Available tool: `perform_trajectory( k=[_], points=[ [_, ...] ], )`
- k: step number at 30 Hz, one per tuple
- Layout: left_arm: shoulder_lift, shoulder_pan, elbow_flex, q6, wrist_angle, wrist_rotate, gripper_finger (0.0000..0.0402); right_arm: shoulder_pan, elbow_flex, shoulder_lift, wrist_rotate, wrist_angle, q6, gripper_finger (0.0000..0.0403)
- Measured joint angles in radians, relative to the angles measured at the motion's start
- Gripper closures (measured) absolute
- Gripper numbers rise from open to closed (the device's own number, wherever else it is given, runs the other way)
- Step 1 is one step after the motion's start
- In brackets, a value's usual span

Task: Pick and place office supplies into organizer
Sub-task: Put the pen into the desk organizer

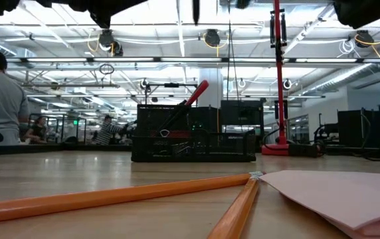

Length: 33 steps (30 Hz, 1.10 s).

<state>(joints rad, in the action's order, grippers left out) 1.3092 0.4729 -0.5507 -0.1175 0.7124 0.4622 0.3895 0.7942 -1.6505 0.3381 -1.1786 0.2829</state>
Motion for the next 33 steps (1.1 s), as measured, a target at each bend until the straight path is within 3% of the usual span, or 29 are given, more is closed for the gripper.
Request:
perform_trajectory(
  k=[9,23,33],
  points=[
    [0.007,-0.016,0.0,0.03,0.017,-0.066,0.0189,-0.023,0.107,-0.116,-0.033,0.001,0.081,0.0384],
    [0.007,-0.021,0.0,0.041,0.015,-0.097,0.0204,-0.071,0.222,-0.229,-0.115,-0.024,0.069,0.0384],
    [0.007,-0.022,0.0,0.033,0.015,-0.097,0.0199,-0.08,0.235,-0.259,-0.108,-0.011,0.051,0.0384]
  ],
)
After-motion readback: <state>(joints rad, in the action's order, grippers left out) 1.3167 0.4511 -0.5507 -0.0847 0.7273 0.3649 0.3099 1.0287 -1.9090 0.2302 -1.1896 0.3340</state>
